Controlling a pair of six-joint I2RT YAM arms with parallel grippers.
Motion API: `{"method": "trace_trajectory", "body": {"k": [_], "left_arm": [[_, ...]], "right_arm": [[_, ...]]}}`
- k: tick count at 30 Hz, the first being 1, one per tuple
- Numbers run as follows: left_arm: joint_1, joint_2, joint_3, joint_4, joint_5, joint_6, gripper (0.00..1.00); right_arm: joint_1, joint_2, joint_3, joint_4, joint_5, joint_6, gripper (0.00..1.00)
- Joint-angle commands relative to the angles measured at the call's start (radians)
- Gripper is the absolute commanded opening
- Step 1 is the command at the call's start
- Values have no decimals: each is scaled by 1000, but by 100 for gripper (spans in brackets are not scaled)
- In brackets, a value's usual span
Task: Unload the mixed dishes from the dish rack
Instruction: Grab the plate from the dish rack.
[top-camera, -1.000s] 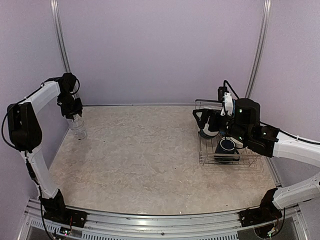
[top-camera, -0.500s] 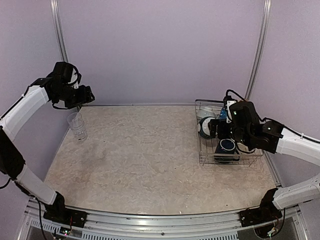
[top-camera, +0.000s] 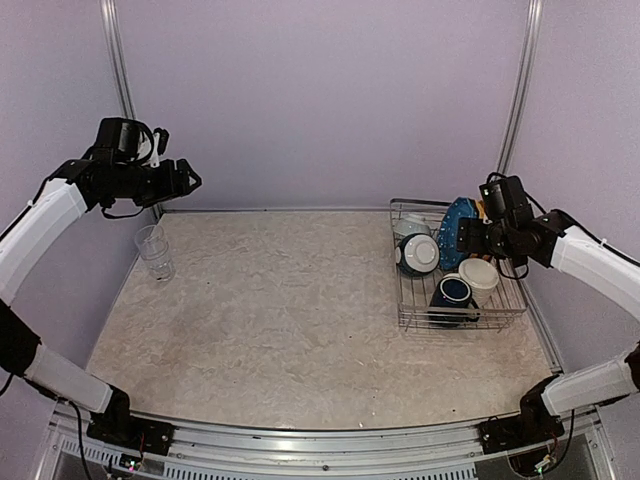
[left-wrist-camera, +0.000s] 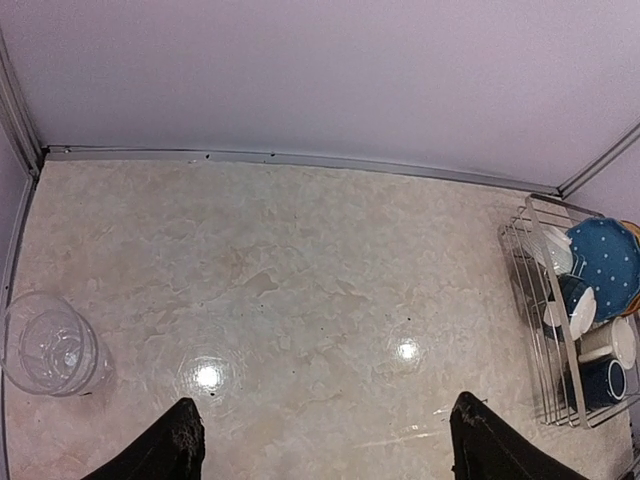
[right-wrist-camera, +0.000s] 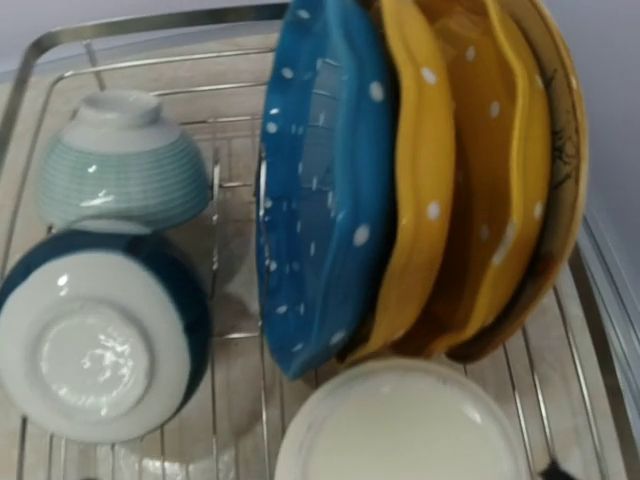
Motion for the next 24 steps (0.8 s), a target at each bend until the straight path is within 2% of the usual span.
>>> {"method": "trace_trajectory", "body": {"k": [1,12,17,24], "left_arm": [[-17,6,-4,5,26,4,81],[-31,15,8,-6,88,-21,82],[-30,10,8,-4,101,-29,83],[-27,12,11,-6,117,-38,83]], "right_arm": [[-59,95,77,-10,-116,-27,90],[-114,339,283,-43,-121,-9,71],[-115,412,331,-32,-116,2,66],[-115,507,416,-109,-13,44,62]]}}
